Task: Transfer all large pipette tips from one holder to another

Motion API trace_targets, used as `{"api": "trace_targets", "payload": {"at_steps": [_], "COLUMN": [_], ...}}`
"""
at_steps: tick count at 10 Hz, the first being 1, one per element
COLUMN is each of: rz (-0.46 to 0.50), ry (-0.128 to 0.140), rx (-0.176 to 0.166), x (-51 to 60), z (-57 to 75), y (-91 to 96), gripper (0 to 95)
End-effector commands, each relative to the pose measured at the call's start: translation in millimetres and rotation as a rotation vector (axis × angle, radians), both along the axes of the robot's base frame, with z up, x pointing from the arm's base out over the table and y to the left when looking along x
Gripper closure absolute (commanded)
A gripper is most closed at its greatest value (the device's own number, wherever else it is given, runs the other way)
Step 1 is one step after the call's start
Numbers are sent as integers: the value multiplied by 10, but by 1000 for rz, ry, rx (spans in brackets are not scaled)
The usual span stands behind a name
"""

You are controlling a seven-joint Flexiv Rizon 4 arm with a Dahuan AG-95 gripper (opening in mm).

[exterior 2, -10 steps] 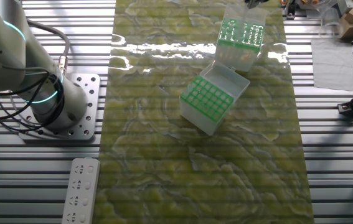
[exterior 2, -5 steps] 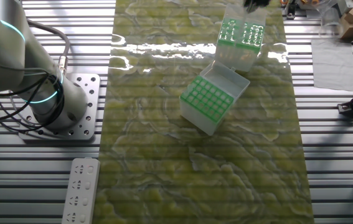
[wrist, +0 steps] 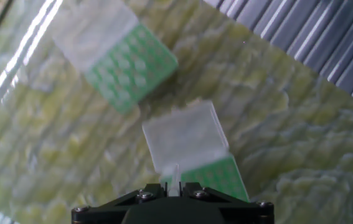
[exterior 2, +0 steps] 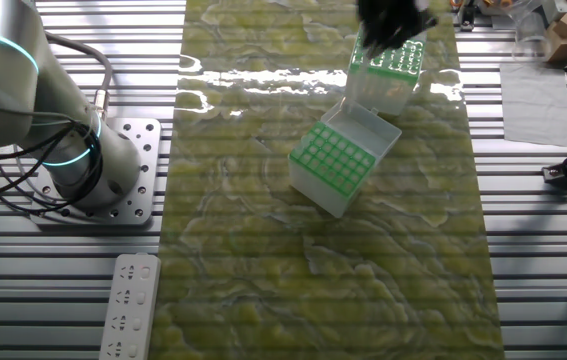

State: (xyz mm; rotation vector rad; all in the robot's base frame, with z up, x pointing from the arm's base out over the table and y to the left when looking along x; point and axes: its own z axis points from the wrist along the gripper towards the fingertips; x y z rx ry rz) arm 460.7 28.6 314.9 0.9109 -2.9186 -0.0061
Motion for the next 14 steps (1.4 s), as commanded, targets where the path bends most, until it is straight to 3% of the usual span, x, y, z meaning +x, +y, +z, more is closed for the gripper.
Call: {"api": "trace_targets", "payload": {"at_steps": [1,3,7,14], "rz": [1,12,18,29], "ry": [6,4,0,-7], "rx": [2,3,3,5], "x": [-73,-207,-356,-472], "z": [-40,-98,-185,-284], "y": [-36,-85,-124,-160], "gripper": [950,950,950,950]}}
